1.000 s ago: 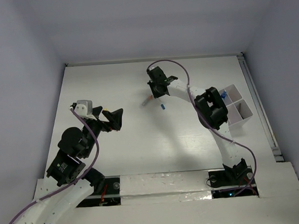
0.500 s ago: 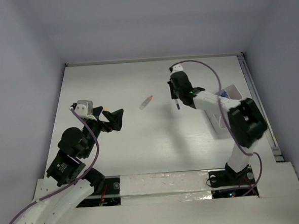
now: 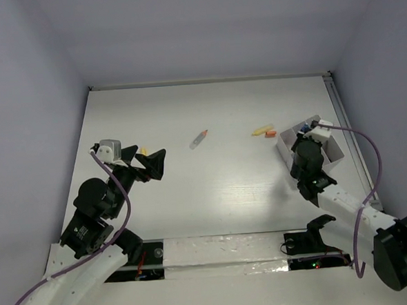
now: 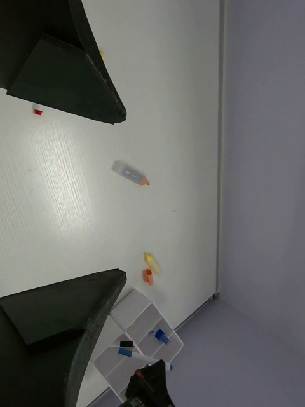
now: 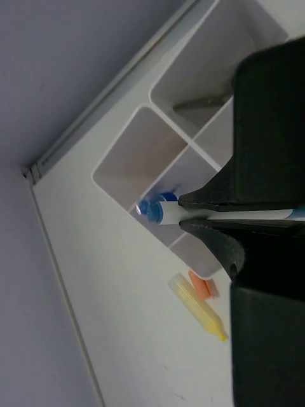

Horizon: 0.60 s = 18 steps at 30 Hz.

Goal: Sort the stationery into containers
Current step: Place the pen in the storage box.

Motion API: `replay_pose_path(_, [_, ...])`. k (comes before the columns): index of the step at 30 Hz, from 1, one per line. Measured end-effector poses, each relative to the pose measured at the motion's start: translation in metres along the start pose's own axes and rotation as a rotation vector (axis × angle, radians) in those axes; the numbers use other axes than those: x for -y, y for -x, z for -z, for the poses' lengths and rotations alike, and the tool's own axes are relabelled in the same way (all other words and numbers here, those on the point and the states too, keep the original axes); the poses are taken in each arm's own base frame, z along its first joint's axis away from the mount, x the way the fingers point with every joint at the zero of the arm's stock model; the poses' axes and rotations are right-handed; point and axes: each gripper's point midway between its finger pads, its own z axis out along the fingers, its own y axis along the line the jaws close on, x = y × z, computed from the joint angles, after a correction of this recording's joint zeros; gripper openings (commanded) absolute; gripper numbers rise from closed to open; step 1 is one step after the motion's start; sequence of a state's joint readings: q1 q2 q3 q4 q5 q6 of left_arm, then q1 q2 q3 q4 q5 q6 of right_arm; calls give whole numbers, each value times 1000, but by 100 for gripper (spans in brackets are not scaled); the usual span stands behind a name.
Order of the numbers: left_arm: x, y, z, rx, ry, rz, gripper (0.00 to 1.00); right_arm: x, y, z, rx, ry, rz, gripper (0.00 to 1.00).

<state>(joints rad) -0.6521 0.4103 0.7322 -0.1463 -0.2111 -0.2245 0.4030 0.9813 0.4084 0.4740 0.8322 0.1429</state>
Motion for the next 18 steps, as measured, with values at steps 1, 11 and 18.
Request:
replay_pose_path(1, [0,1,1,2,-2,1,99,8,3,2,21,-21,-3,0])
replay_pose_path(11, [2,5,5,20,-11,6,99,33,21,13,76,-91,3,0])
replay_pose_path(18, [4,5,5,18,-20,7,99,34,3,15,11,-82,50,0])
